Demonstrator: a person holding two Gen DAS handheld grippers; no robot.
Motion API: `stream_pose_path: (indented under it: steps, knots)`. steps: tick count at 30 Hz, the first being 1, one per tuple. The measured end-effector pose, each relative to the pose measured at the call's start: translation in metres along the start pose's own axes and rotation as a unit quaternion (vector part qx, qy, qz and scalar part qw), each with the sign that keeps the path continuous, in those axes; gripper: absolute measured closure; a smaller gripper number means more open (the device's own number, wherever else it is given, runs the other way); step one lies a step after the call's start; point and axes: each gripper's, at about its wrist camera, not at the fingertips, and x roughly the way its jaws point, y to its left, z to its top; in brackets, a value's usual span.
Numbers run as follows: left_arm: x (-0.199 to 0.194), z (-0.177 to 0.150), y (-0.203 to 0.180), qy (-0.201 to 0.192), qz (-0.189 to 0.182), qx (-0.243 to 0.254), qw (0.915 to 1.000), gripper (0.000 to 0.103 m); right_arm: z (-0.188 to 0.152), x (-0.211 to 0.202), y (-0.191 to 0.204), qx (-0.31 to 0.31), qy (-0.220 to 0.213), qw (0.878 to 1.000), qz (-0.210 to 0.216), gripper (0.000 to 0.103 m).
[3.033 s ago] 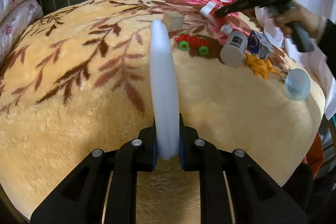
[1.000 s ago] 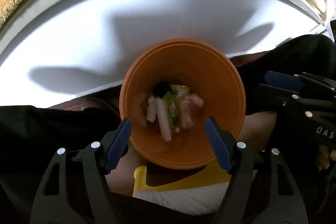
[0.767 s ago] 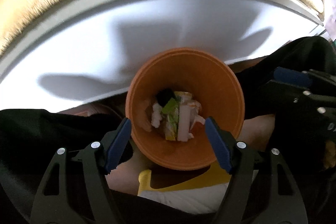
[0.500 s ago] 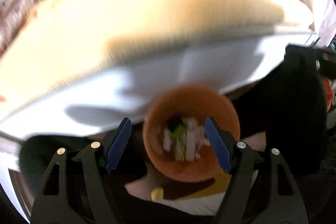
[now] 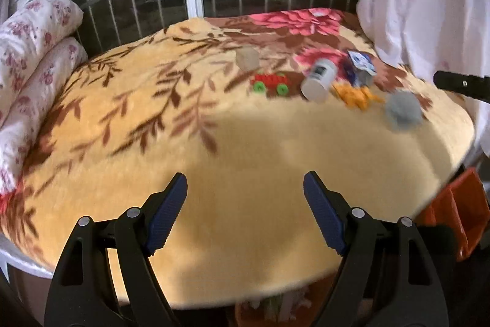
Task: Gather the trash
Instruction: 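Raise both open tools back over the bed, then grasp the blue-white biscuit box with the right tool while the left tool grasps the white canister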
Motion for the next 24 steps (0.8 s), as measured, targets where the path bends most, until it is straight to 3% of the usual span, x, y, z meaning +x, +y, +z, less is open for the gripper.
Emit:
stream_pose_path:
  steps: [7,14,19,24]
  knots:
    - [0.055,0.032,-0.004,0.025,0.005,-0.018,0.9995,0.026,0.064,0.075,-0.055,0.079,0.038,0.995,-0.046,0.039]
    - [0.084,0.039,-0.008,0.042,0.012,-0.018,0.9989,0.026,0.095,0.154,-0.102,0.164,0.114,0.978,-0.064,0.030]
    - [0.101,0.037,-0.006,0.059,0.014,-0.021,0.9980,0.026,0.101,0.191,-0.107,0.166,0.170,0.968,-0.076,0.027]
    - [0.111,0.033,-0.009,0.065,0.013,-0.018,0.9976,0.026,0.103,0.220,-0.107,0.139,0.215,0.960,-0.114,0.025]
